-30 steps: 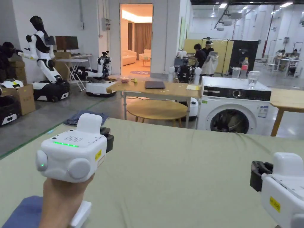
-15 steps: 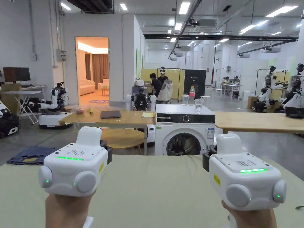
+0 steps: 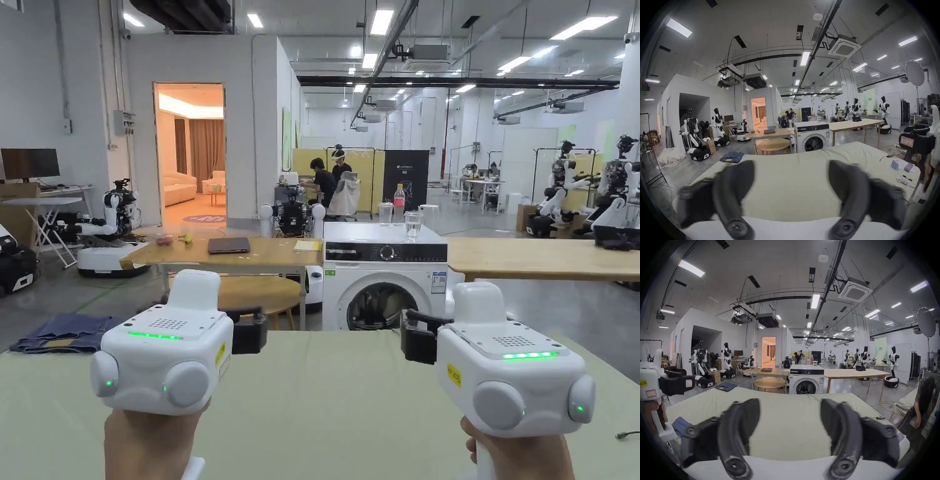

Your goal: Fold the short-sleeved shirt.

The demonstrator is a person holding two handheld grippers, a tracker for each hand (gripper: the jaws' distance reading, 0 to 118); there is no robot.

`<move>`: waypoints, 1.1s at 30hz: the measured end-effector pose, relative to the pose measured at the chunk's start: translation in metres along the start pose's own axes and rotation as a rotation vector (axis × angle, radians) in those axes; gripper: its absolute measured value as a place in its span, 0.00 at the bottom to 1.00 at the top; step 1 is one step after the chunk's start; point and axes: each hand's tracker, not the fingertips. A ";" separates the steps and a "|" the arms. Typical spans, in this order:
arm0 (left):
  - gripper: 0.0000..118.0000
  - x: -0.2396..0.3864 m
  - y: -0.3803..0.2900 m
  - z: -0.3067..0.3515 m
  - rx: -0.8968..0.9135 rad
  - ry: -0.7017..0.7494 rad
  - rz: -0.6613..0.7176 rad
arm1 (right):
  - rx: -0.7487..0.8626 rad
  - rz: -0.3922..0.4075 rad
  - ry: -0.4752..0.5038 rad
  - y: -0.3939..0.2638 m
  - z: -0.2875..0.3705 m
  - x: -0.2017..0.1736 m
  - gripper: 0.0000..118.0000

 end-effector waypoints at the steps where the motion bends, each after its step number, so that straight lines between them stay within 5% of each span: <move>1: 0.97 0.000 -0.001 0.002 0.015 0.004 0.003 | 0.002 0.001 0.011 -0.001 0.000 0.000 0.81; 4: 0.98 -0.001 0.000 0.004 0.028 0.016 0.009 | 0.007 0.018 0.012 -0.003 0.001 -0.004 0.91; 13: 0.98 -0.002 0.006 0.009 0.025 -0.001 0.019 | 0.011 0.001 -0.014 0.003 0.004 -0.008 0.91; 19: 0.98 -0.003 0.006 0.008 0.016 -0.007 0.026 | -0.077 -0.114 -0.071 0.013 0.004 -0.008 0.91; 33: 0.98 -0.007 -0.002 0.002 -0.004 -0.005 0.034 | -0.070 -0.084 -0.079 0.014 0.003 -0.008 0.91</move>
